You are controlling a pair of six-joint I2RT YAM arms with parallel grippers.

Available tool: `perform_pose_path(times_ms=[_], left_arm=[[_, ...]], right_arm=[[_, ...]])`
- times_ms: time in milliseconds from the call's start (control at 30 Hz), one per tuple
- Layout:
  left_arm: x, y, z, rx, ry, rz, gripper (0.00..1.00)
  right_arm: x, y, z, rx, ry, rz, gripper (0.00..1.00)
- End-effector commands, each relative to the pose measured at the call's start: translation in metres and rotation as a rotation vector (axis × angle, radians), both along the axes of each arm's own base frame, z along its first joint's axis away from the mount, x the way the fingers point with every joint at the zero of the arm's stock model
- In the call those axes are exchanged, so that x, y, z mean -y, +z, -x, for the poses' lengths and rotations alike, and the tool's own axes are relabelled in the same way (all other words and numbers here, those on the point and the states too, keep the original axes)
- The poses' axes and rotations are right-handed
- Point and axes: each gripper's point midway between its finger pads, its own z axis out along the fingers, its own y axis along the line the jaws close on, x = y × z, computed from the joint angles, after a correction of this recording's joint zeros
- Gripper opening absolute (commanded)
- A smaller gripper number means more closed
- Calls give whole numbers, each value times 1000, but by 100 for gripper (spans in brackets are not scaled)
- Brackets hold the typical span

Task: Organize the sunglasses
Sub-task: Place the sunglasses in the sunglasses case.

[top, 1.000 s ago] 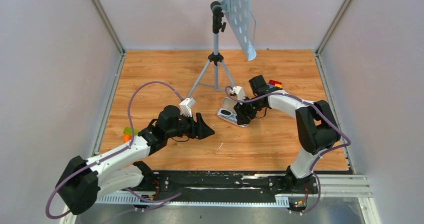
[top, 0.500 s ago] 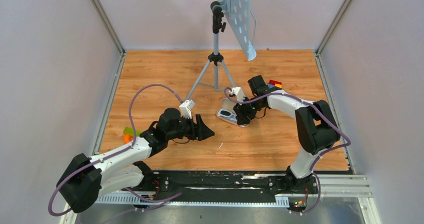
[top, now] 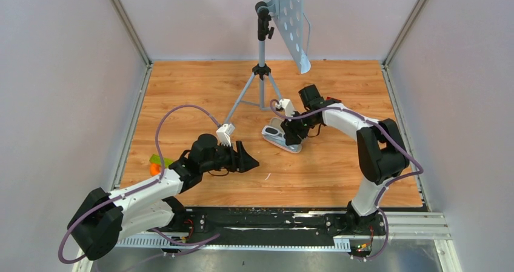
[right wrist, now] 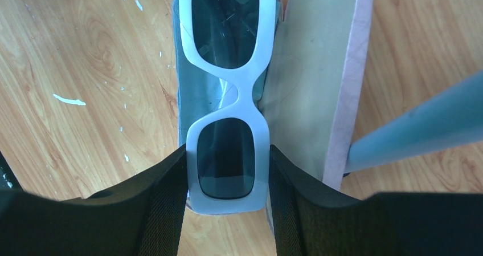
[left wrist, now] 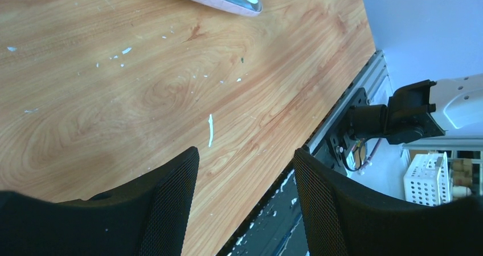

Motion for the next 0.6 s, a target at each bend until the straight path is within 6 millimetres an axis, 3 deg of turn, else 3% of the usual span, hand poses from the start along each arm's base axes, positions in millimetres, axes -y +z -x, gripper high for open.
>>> perform_pose_path(times_ms=[0,400,567], left_arm=[[-2,1,-2,14,11,18,65],[-2,-1,-1,10,11,17,65],[-3,-2,0,9,14,13,65]], right_arm=[[0,-11,10,-78,-12,42,42],[5,-18,22,-107,-28,52,42],[4,-21,28,-112,4,46,50]])
